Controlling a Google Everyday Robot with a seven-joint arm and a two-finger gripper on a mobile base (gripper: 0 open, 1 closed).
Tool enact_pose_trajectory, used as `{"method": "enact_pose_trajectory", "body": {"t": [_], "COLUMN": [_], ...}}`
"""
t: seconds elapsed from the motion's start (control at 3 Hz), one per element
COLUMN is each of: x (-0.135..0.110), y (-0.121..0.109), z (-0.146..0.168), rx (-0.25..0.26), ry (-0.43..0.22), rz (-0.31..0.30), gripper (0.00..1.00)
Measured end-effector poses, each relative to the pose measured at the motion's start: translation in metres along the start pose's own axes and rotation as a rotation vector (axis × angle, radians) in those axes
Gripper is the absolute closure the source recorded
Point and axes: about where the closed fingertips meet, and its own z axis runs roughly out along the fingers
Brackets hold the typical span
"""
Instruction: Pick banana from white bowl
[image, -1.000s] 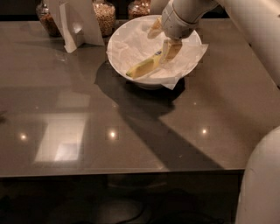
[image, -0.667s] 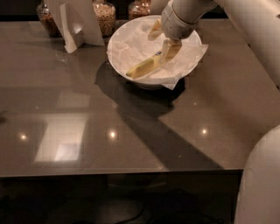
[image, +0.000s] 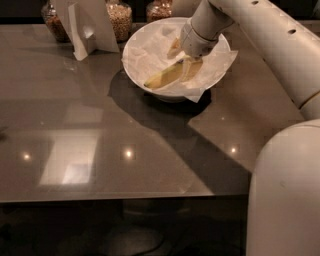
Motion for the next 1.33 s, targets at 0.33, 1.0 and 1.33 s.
{"method": "enact_pose_trajectory", "body": {"t": [0.33, 1.0, 1.33], "x": [0.0033, 0.0038, 0.0036], "y": [0.0007, 0.0013, 0.0017], "z": [0.0062, 0.0065, 0.0061], "rx": [-0.007, -0.009, -0.011], "ry": [-0.006, -0.006, -0.007], "rz": [0.002, 0.002, 0.000], "gripper": [0.42, 0.84, 1.00]}}
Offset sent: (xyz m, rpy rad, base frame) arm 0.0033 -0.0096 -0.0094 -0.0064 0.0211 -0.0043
